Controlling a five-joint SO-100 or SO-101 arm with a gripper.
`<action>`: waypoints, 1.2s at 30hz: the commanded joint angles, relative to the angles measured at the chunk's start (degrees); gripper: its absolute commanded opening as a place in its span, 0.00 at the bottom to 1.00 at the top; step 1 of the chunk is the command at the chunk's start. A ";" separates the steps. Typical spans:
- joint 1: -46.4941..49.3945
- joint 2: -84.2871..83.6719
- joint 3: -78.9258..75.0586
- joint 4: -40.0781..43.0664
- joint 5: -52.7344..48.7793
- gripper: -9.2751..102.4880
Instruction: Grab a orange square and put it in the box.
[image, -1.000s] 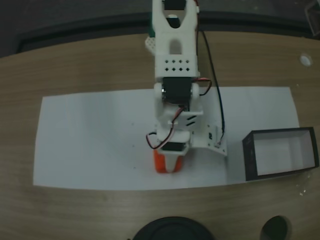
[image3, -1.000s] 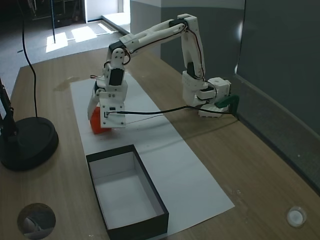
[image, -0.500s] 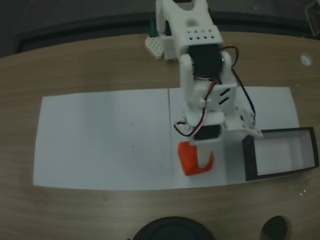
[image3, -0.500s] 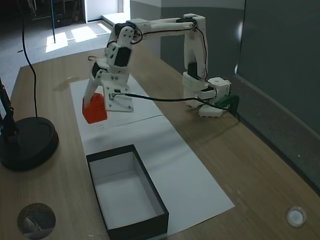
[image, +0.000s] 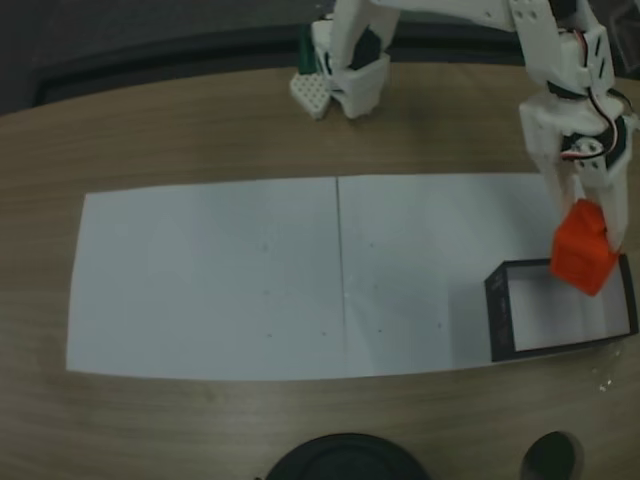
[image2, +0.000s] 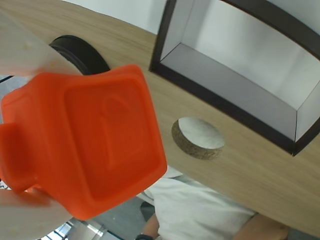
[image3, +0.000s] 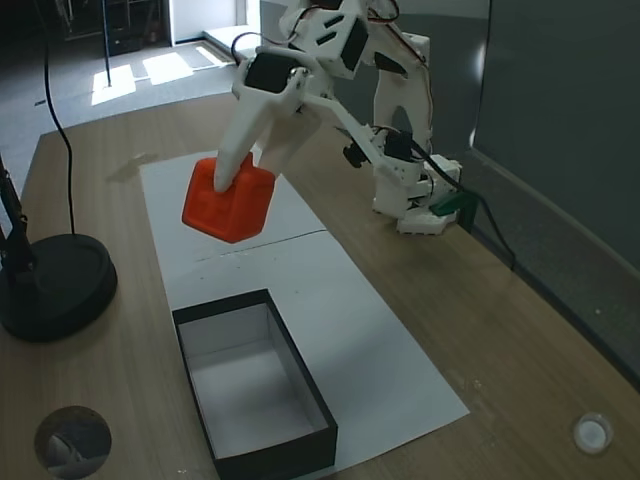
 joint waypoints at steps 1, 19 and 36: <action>-0.26 -2.99 -7.47 -1.93 0.18 0.16; -6.77 -20.13 -16.52 2.20 8.00 0.16; -4.13 -19.78 -16.70 2.37 7.65 0.37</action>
